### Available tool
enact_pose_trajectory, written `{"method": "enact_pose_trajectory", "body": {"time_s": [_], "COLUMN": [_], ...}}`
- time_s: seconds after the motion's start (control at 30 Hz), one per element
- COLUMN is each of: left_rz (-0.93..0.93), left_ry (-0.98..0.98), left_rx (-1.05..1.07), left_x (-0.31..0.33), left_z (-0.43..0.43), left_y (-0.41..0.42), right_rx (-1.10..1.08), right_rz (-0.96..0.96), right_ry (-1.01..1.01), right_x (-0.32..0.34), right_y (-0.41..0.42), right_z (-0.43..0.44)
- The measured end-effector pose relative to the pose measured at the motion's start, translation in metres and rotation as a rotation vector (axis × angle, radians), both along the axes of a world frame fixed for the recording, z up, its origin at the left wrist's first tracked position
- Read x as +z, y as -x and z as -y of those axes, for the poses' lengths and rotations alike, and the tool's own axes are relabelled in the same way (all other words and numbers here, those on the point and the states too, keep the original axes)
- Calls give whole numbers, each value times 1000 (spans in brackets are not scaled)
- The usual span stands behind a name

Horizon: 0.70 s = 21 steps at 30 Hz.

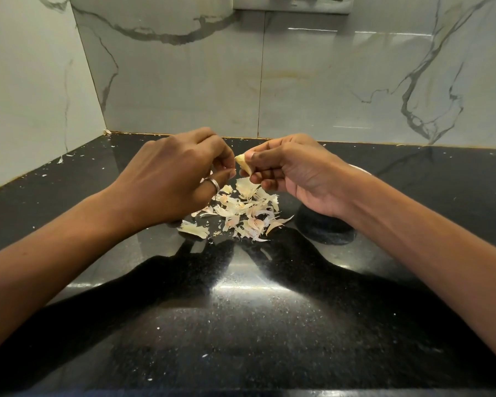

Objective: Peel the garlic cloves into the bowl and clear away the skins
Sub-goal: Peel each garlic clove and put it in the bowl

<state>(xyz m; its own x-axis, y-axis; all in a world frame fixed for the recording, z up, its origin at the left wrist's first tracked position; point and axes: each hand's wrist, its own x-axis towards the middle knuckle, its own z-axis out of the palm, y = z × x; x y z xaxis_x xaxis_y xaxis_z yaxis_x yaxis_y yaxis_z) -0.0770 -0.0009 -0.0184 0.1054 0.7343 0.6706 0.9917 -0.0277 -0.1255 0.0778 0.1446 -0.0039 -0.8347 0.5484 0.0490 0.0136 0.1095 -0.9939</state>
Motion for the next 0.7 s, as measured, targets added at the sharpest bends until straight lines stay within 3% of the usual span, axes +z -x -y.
{"method": "enact_pose_trajectory", "body": {"time_s": [0.7], "left_rz": [50], "left_ry": [25], "left_rx": [-99], "left_x": [3], "left_z": [1], "left_y": [0], "right_rx": [68], "right_rz": [11], "right_ry": [-12], "right_x": [4], "right_y": [-3], "right_z": [4]}}
